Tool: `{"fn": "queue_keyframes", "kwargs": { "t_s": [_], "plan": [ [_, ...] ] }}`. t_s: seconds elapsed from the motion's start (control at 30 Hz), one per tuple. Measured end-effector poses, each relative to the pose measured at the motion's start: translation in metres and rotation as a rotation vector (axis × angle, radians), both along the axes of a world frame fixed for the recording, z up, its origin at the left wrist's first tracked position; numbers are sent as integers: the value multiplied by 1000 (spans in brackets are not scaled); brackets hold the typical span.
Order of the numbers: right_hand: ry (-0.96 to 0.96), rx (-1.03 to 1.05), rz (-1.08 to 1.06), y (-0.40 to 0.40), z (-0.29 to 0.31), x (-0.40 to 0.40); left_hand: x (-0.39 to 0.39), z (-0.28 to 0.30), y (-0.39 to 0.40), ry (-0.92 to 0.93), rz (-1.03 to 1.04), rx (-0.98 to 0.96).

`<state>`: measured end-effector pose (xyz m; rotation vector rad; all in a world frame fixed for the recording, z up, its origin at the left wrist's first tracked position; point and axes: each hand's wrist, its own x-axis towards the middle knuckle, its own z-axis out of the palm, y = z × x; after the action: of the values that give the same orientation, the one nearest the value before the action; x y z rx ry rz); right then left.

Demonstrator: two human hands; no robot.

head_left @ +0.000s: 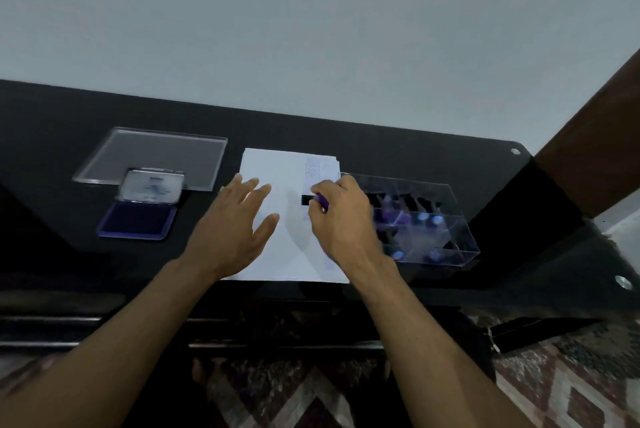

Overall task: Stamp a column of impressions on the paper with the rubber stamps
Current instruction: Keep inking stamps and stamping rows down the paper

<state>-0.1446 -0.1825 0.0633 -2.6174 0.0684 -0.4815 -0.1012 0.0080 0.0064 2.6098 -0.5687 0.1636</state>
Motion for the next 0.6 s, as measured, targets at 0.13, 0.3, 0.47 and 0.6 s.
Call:
{"fn": "queue_keyframes", "kwargs": {
  "t_s": [0.13,0.3,0.47,0.6],
  "plan": [
    [16,28,92,49,-3,17,-5,1,53,-2,101,21],
    [37,67,226,110,-6,29,-11,-4,114,-12,208,28],
    [77,127,351,162,-7,41,-11,-21,166,-1,304,75],
    [104,132,402,190,-7,48,-8,-30,195,11,354,110]
  ]
}}
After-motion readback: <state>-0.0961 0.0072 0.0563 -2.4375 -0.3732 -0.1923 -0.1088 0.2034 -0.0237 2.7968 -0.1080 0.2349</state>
